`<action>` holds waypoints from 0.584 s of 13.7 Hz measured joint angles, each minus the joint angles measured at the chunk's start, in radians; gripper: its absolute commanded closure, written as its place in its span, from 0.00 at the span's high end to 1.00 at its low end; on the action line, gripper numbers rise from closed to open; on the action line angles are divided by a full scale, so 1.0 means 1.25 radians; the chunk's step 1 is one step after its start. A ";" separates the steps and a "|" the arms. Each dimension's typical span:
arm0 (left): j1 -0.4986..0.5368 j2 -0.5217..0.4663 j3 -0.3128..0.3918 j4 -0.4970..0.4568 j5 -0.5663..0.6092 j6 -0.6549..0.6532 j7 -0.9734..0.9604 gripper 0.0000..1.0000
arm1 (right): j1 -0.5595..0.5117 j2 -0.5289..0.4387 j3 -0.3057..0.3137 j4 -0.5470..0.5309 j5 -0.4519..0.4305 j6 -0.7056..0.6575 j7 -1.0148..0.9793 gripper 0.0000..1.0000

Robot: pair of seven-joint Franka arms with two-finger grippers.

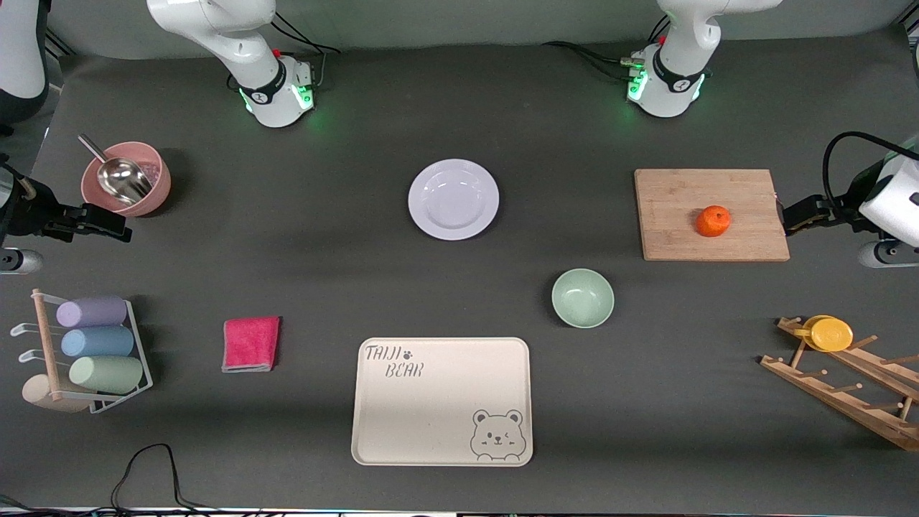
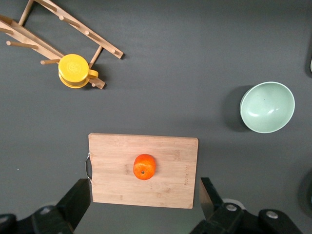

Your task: Place orange and plate with both arms

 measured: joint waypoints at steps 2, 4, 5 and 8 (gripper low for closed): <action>0.000 0.002 -0.001 0.002 0.000 -0.007 0.000 1.00 | 0.000 0.000 0.000 0.000 0.000 -0.001 0.000 1.00; -0.001 0.004 -0.003 0.002 0.000 -0.013 0.000 1.00 | 0.000 -0.002 0.000 -0.002 0.000 -0.014 0.001 1.00; -0.001 0.005 -0.003 0.002 0.000 -0.021 0.000 1.00 | 0.000 -0.011 0.000 -0.011 0.001 -0.016 0.004 1.00; -0.002 0.005 -0.003 0.003 0.000 -0.057 0.000 1.00 | 0.000 -0.090 0.002 -0.086 0.010 -0.018 0.008 1.00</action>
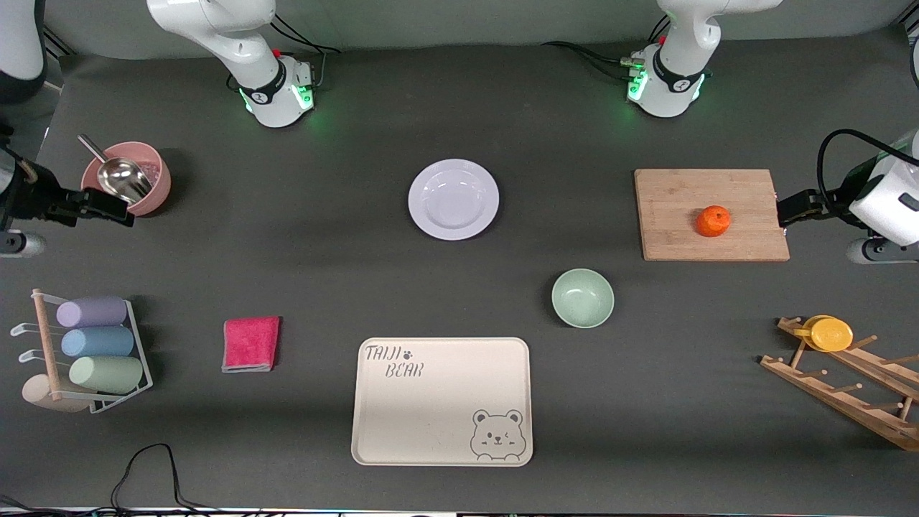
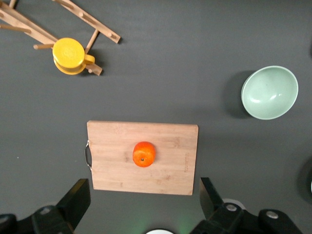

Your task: Place orange and plate with both arms

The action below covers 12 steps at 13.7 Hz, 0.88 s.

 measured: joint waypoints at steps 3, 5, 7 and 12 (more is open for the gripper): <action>0.000 -0.017 0.004 -0.018 0.001 -0.035 0.000 1.00 | 0.001 -0.131 0.002 -0.116 0.012 0.006 0.021 1.00; 0.001 -0.071 0.025 -0.083 0.001 -0.036 0.006 1.00 | 0.019 -0.210 0.004 -0.207 0.015 0.034 0.054 1.00; 0.004 -0.151 0.056 -0.171 0.002 -0.043 0.018 1.00 | 0.064 -0.277 0.007 -0.299 0.016 0.072 0.121 1.00; 0.006 -0.361 0.107 -0.489 0.003 0.084 0.036 1.00 | 0.187 -0.350 0.012 -0.407 0.015 0.127 0.232 1.00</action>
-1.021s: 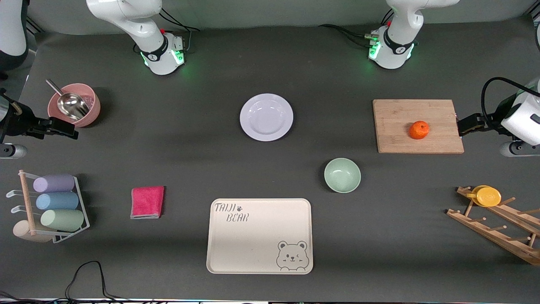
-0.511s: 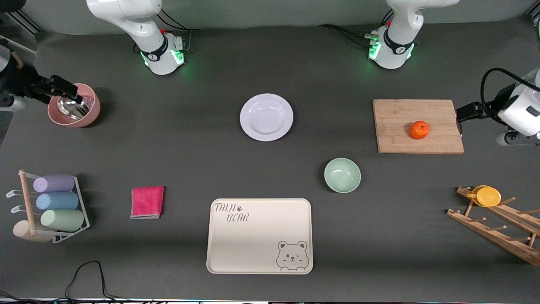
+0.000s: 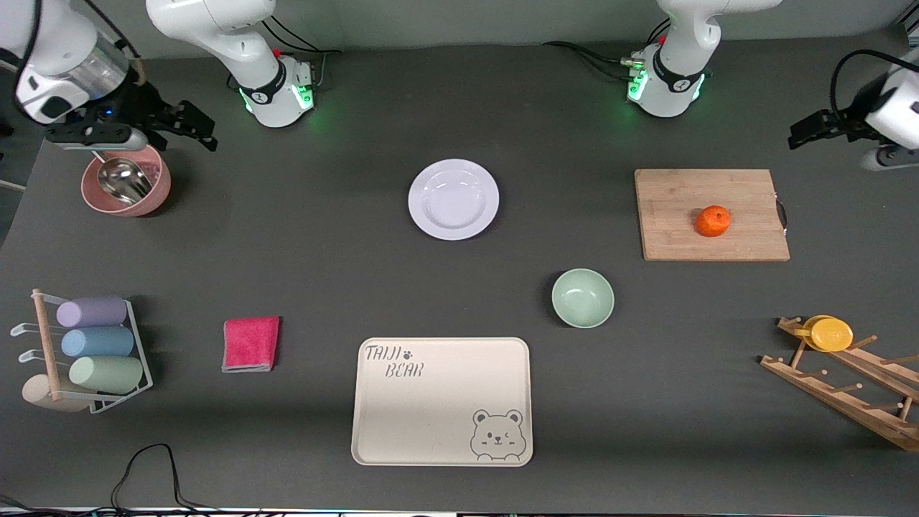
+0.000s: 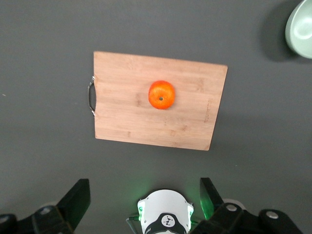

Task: Place orange and plate with both arms
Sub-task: 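Lower the left gripper onto the orange while the right gripper reaches the plate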

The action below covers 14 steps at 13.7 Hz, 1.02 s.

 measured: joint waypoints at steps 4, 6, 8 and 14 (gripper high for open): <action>0.000 -0.012 -0.003 -0.166 0.001 0.176 0.001 1.00 | 0.032 0.002 0.000 -0.013 0.003 0.003 -0.001 1.00; 0.000 0.000 -0.002 -0.248 0.001 0.300 0.001 1.00 | 0.040 0.012 -0.005 -0.023 0.064 0.005 -0.029 1.00; 0.000 0.032 0.000 -0.329 0.002 0.432 0.001 1.00 | 0.045 0.036 -0.016 -0.034 0.137 0.024 -0.057 1.00; 0.000 0.228 0.000 -0.424 0.003 0.749 0.001 1.00 | 0.050 0.080 -0.028 -0.207 0.394 0.220 -0.252 1.00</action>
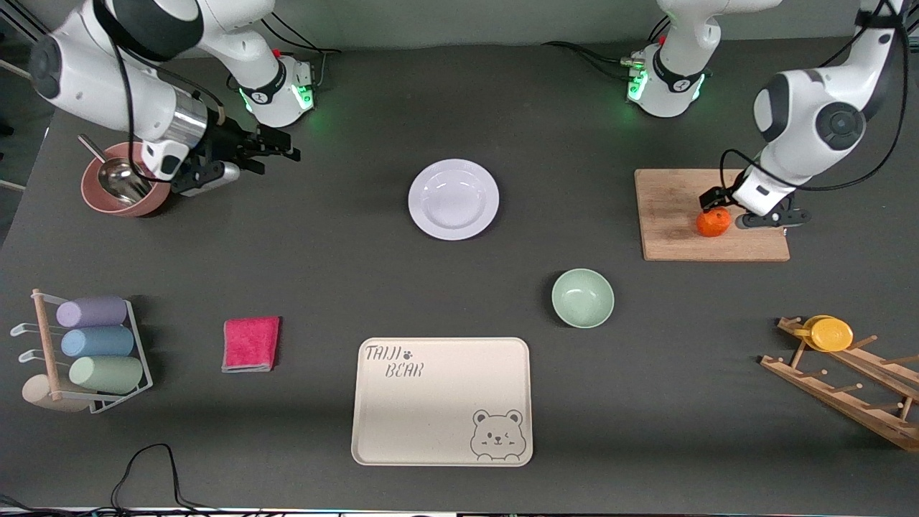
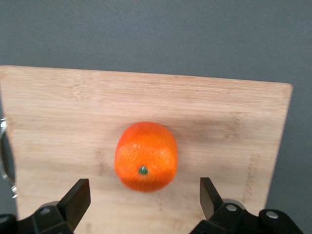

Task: Place orange and plate with both arms
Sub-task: 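Lower the left gripper onto the orange while the right gripper reaches the plate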

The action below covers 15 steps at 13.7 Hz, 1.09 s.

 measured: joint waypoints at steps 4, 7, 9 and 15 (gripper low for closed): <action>0.000 0.085 0.000 -0.002 0.000 0.094 0.001 1.00 | 0.001 0.053 -0.002 -0.087 0.203 0.097 -0.210 1.00; 0.000 0.100 0.000 -0.002 0.000 0.108 0.001 0.96 | 0.001 0.127 -0.003 -0.123 0.406 0.132 -0.412 1.00; 0.000 0.101 0.000 -0.002 0.000 0.108 0.001 0.00 | 0.001 0.195 -0.004 -0.140 0.541 0.136 -0.562 1.00; 0.001 0.097 0.001 -0.001 0.001 0.108 0.003 0.00 | 0.001 0.394 -0.008 -0.147 0.817 0.093 -0.893 1.00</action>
